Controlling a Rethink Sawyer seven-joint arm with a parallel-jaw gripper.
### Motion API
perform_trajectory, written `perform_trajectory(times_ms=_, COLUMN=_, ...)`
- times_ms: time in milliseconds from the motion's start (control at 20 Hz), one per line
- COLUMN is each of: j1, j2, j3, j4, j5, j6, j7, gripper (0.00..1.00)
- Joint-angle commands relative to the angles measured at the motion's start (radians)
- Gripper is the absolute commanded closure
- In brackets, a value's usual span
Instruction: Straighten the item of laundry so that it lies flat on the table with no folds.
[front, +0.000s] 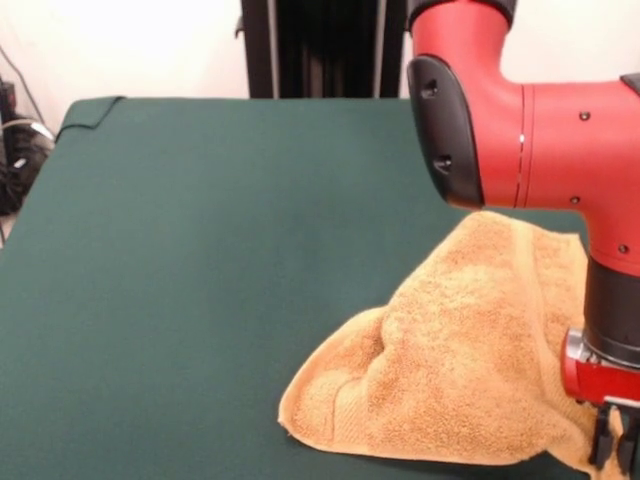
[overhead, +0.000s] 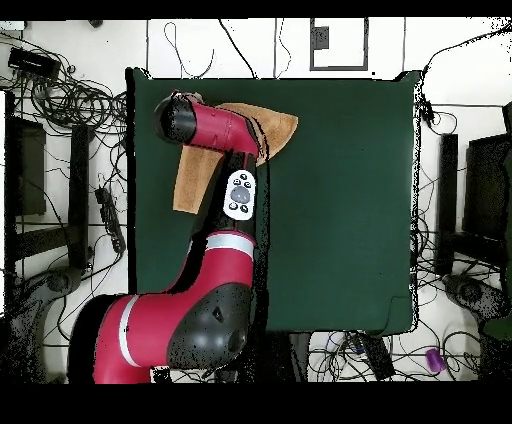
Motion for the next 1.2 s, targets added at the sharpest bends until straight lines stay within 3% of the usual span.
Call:
perform_trajectory(times_ms=50, j1=0.067, j2=0.13, j3=0.093, j4=0.069, j5=0.046, j6=-0.048, j7=0.322, gripper=1.0)
perform_trajectory(times_ms=500, j1=0.067, j2=0.141, j3=0.106, j4=0.053, j5=0.062, j6=-0.061, j7=0.33, gripper=1.0)
perform_trajectory(times_ms=1200, j1=0.098, j2=0.22, j3=0.015, j4=-0.047, j5=0.165, j6=-0.075, j7=0.419, gripper=1.0)
